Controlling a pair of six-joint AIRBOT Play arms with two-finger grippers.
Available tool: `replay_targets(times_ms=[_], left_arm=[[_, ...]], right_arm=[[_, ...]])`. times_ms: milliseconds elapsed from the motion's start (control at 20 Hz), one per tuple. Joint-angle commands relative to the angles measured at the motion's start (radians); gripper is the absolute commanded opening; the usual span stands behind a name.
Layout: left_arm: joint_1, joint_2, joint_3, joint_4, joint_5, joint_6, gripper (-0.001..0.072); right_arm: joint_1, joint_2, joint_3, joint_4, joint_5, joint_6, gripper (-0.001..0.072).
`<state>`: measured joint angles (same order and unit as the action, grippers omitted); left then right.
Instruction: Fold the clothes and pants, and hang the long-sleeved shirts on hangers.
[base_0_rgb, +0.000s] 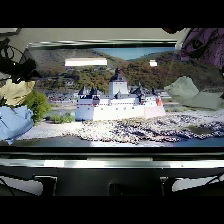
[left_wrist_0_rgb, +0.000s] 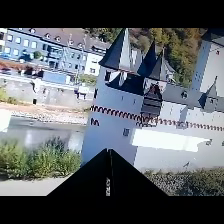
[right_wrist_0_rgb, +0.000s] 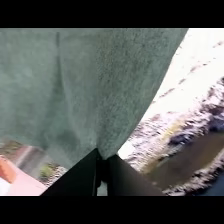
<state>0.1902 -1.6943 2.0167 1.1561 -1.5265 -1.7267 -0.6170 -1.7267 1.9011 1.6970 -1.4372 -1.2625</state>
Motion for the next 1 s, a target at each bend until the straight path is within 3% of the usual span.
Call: replay_targets(times_ms=[0,500,950], left_arm=[[0.000,0.000,0.000,0.001,-0.003,0.002,0.0018],[-0.001,0.000,0.000,0.001,-0.003,0.002,0.0018],[-0.001,0.000,0.000,0.000,-0.005,0.002,0.0019]], right_arm=[[-0.016,0.050,-0.185,-0.145,-0.051,0.016,0.0033],[-0.016,0.346,-0.797,-0.321,0.075,0.200,0.0033],[-0.016,0.437,-1.007,-0.401,0.006,0.256,0.0034]])
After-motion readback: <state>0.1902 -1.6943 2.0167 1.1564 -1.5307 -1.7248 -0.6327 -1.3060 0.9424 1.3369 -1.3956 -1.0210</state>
